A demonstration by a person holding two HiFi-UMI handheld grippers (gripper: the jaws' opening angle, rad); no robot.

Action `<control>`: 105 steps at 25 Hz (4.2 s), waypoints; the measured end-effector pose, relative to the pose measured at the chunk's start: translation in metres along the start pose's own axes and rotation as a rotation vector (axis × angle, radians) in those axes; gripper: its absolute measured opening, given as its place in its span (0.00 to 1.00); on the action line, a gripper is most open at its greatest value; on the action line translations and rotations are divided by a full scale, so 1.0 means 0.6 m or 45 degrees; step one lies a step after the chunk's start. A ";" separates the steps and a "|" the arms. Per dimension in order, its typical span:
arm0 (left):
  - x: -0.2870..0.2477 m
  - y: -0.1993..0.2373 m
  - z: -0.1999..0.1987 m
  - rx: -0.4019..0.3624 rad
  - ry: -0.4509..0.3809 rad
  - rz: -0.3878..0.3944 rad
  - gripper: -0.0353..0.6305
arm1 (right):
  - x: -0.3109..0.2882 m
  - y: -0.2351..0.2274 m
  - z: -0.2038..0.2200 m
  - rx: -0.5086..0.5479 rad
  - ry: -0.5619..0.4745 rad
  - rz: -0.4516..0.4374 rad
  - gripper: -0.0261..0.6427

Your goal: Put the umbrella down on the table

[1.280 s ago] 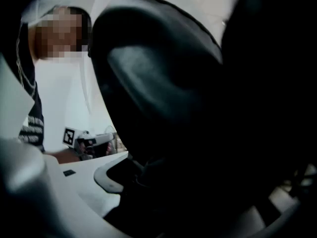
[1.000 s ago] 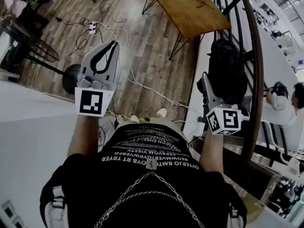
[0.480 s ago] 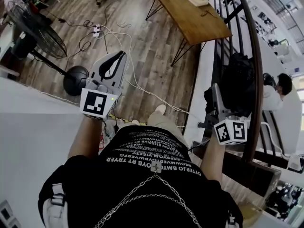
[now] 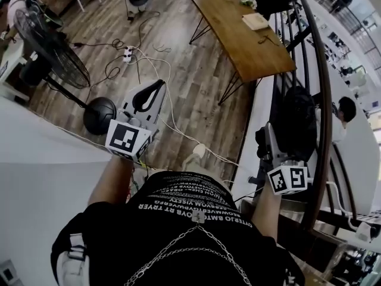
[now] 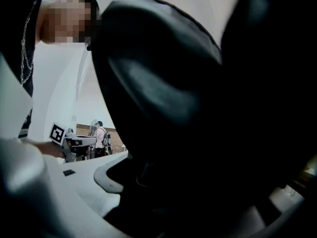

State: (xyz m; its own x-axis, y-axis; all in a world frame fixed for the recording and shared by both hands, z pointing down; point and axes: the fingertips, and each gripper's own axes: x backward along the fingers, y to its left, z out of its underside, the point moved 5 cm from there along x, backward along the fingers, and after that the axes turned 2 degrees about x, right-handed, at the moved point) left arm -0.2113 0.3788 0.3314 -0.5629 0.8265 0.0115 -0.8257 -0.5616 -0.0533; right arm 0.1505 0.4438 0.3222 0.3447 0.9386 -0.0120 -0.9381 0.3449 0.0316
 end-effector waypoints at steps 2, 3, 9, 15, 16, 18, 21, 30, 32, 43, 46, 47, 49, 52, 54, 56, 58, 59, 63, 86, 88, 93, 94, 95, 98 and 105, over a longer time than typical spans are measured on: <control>-0.020 0.017 0.001 -0.024 0.018 -0.014 0.11 | -0.031 -0.006 0.009 -0.017 0.006 -0.036 0.46; -0.030 0.024 0.002 -0.038 0.029 -0.016 0.11 | -0.045 -0.011 0.013 -0.021 0.008 -0.047 0.46; -0.101 0.067 0.016 -0.029 0.066 -0.066 0.11 | -0.116 -0.059 0.021 -0.067 0.008 -0.068 0.46; -0.185 0.056 -0.008 -0.070 0.053 -0.074 0.11 | -0.166 -0.127 0.021 -0.067 0.024 -0.109 0.46; -0.199 0.055 -0.014 -0.073 0.050 -0.078 0.12 | -0.175 -0.139 0.020 -0.062 0.024 -0.116 0.46; -0.226 0.054 -0.021 -0.081 0.052 -0.085 0.11 | -0.192 -0.162 0.019 -0.057 0.022 -0.126 0.46; -0.264 0.053 -0.029 -0.090 0.055 -0.101 0.11 | -0.214 -0.193 0.023 -0.065 0.017 -0.144 0.46; -0.312 0.029 -0.022 -0.085 0.128 -0.140 0.11 | -0.255 -0.278 0.060 -0.128 0.015 -0.182 0.46; -0.307 0.034 -0.017 -0.094 0.157 -0.165 0.11 | -0.258 -0.285 0.067 -0.158 0.006 -0.185 0.46; -0.330 0.035 0.013 -0.029 0.189 -0.180 0.11 | -0.287 -0.302 0.073 -0.220 0.029 -0.211 0.46; -0.359 0.038 0.012 -0.039 0.186 -0.149 0.12 | -0.298 -0.316 0.065 -0.209 0.028 -0.197 0.46; -0.368 0.039 0.012 -0.048 0.185 -0.138 0.11 | -0.302 -0.319 0.066 -0.211 0.032 -0.192 0.46; -0.382 0.042 0.015 -0.053 0.187 -0.124 0.12 | -0.310 -0.324 0.068 -0.215 0.043 -0.188 0.46; -0.393 0.051 0.027 -0.033 0.203 -0.121 0.12 | -0.327 -0.327 0.069 -0.202 0.062 -0.199 0.46; -0.397 0.058 0.039 -0.021 0.224 -0.121 0.12 | -0.342 -0.328 0.072 -0.202 0.072 -0.208 0.46; -0.400 0.073 0.054 -0.011 0.249 -0.124 0.11 | -0.363 -0.323 0.078 -0.213 0.082 -0.213 0.46; -0.410 0.106 0.065 0.013 0.272 -0.127 0.11 | -0.395 -0.313 0.081 -0.228 0.104 -0.218 0.46; -0.418 0.125 0.069 0.027 0.281 -0.127 0.11 | -0.415 -0.306 0.081 -0.233 0.119 -0.222 0.46; -0.451 0.168 0.076 0.030 0.287 -0.106 0.12 | -0.467 -0.287 0.089 -0.232 0.161 -0.243 0.46; -0.604 0.470 0.073 -0.001 0.205 -0.095 0.11 | -0.795 -0.225 0.017 -0.198 0.126 -0.248 0.46; -0.609 0.500 0.079 0.012 0.212 -0.102 0.12 | -0.830 -0.214 0.016 -0.209 0.121 -0.255 0.46; -0.614 0.548 0.097 0.013 0.232 -0.111 0.12 | -0.885 -0.193 0.022 -0.215 0.122 -0.285 0.46; -0.616 0.553 0.103 0.023 0.239 -0.114 0.12 | -0.890 -0.192 0.027 -0.219 0.131 -0.282 0.46; -0.618 0.556 0.110 0.038 0.246 -0.113 0.12 | -0.893 -0.192 0.031 -0.224 0.143 -0.277 0.46; -0.633 0.552 0.131 0.076 0.270 -0.091 0.11 | -0.895 -0.205 0.045 -0.241 0.175 -0.255 0.46; -0.705 0.553 0.141 0.059 0.283 -0.065 0.11 | -0.932 -0.286 0.087 -0.289 0.180 -0.158 0.46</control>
State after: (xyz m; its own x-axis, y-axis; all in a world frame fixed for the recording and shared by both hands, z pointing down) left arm -0.2504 -0.1603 0.3934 -0.5026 0.8392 -0.2076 -0.8565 -0.5160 -0.0121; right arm 0.1204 -0.1401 0.3754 0.4642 0.8743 -0.1415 -0.8780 0.4333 -0.2032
